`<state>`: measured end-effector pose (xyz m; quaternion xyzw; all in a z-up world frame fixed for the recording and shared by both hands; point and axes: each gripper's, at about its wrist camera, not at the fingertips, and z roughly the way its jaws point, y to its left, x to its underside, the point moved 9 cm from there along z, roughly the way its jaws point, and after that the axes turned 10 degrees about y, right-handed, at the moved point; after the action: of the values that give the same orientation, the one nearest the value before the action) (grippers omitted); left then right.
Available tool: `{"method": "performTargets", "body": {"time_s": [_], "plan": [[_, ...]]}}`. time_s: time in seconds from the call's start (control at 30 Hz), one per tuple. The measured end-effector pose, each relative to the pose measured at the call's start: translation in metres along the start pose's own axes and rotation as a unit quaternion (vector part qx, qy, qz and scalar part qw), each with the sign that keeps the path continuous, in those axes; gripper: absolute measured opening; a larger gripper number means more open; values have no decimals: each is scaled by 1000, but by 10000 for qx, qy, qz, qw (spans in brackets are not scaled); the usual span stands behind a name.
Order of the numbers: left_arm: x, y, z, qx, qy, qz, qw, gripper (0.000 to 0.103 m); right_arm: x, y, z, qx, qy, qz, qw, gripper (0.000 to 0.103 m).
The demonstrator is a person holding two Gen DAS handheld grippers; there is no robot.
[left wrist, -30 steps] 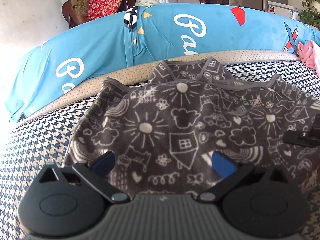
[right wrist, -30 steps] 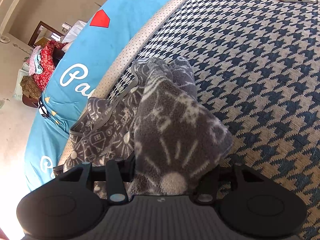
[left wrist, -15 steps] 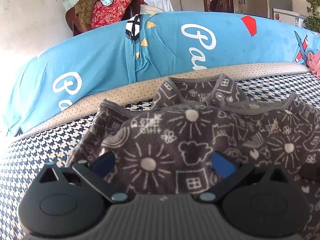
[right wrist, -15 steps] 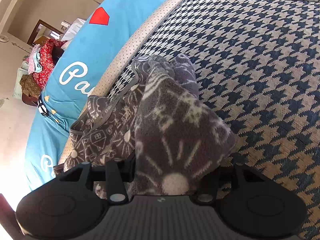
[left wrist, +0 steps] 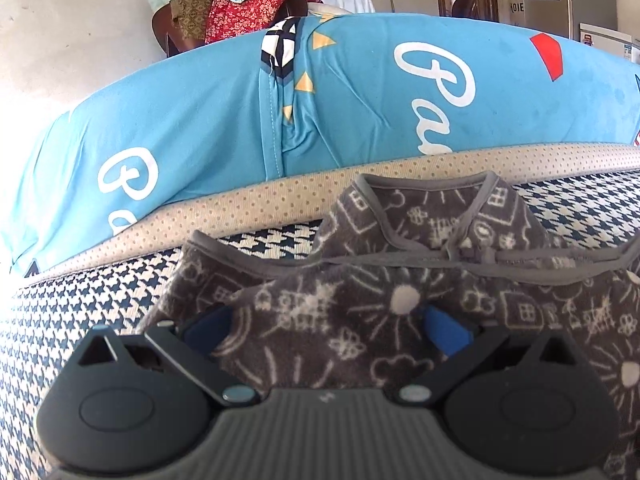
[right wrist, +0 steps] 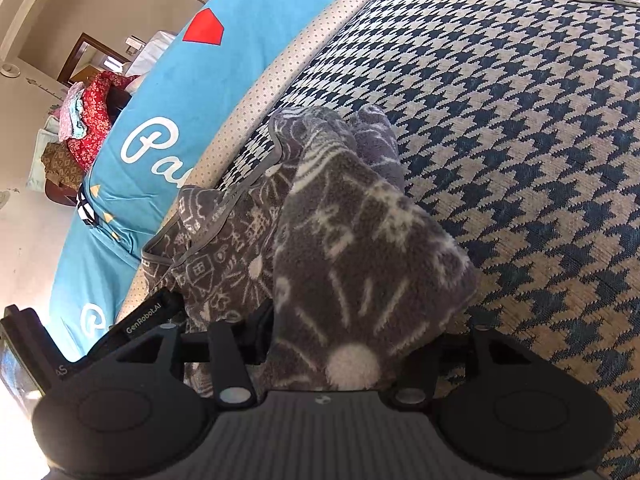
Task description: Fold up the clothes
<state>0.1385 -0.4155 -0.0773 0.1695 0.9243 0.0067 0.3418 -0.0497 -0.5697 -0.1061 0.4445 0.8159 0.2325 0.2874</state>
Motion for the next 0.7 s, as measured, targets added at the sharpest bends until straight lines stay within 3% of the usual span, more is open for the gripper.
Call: {"method": "performTargets", "body": {"time_s": [0.13,0.3,0.47,0.7], "plan": [[-6,-1,3,-32,6,29,10000,103,0,0,1,-1,1,-7,10000,52],[-10,5,25,325,380,-497,9975,103,-1,0,2,0,5,-50,10000,53],[-14,4,26,236,544,-374,9975,103,-1,2,3,21,-7,-102,9999,53],[2,12,-2,436,591,-106,9972,103,-1,2,4,28,-1,-122,9999,53]]}}
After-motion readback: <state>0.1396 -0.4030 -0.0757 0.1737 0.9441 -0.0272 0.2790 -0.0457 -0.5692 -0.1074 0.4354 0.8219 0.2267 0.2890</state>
